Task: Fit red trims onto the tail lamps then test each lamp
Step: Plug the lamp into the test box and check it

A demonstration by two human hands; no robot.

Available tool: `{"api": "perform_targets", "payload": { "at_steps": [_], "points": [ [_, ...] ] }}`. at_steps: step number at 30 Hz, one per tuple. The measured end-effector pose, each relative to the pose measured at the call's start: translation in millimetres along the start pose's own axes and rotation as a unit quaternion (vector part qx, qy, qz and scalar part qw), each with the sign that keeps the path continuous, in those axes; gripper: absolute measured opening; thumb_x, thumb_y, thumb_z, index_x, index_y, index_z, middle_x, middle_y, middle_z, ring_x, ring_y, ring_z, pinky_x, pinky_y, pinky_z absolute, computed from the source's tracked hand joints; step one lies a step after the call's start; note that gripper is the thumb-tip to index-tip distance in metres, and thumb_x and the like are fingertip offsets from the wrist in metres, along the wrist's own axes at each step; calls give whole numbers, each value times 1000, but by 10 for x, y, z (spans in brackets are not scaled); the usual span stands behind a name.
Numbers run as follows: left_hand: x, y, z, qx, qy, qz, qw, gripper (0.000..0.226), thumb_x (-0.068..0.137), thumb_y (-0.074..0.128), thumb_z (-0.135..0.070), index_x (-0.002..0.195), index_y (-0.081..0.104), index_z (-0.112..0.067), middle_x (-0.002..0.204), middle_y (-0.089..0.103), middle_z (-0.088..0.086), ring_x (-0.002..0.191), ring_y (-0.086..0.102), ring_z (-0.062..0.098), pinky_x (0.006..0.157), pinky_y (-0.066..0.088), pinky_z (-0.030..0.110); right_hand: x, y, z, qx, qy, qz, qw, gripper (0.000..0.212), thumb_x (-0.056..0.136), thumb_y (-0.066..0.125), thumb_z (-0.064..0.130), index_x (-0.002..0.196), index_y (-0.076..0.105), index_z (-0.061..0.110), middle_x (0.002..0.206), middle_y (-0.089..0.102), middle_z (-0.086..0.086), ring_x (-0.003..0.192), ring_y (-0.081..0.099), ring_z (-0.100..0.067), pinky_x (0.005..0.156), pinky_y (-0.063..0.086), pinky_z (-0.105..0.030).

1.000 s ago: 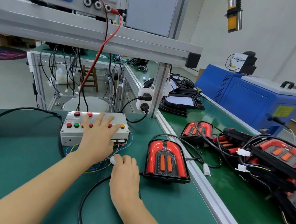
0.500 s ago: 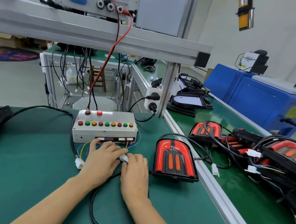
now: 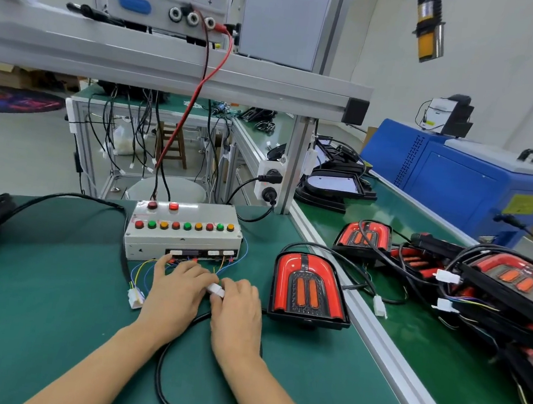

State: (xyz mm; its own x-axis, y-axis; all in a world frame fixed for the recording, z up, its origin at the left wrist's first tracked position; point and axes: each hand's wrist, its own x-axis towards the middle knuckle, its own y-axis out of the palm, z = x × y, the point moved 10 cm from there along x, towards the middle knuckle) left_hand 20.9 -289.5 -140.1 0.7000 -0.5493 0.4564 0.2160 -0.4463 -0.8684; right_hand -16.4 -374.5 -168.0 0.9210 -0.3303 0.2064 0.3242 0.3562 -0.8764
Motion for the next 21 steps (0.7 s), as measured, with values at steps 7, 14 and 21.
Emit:
{"api": "perform_targets", "payload": {
  "at_steps": [7, 14, 21],
  "points": [
    [-24, -80, -7, 33, 17, -70, 997, 25, 71, 66, -1, 84, 74, -21, 85, 72, -9, 90, 69, 22, 86, 39, 66, 15, 32, 3, -6, -1, 13, 1000, 35, 104, 34, 34, 123, 56, 16, 114, 50, -4, 106, 42, -21, 89, 31, -31],
    [-14, -13, 35, -8, -2, -35, 999, 28, 80, 57, -4, 93, 74, -21, 95, 71, -8, 103, 64, 22, 98, 27, 65, 3, 21, -8, -14, 1, 18, 1000, 38, 105, 28, 35, 123, 56, 16, 112, 50, -4, 104, 42, -22, 87, 29, -31],
    [-19, -144, -44, 22, 23, -39, 999, 23, 72, 81, -11, 92, 74, -21, 90, 72, -7, 99, 66, 23, 94, 33, 64, -8, -34, -40, -38, 7, -5, 999, 35, 105, 24, 32, 115, 54, 19, 112, 51, -1, 105, 44, -22, 86, 30, -32]
  ]
}}
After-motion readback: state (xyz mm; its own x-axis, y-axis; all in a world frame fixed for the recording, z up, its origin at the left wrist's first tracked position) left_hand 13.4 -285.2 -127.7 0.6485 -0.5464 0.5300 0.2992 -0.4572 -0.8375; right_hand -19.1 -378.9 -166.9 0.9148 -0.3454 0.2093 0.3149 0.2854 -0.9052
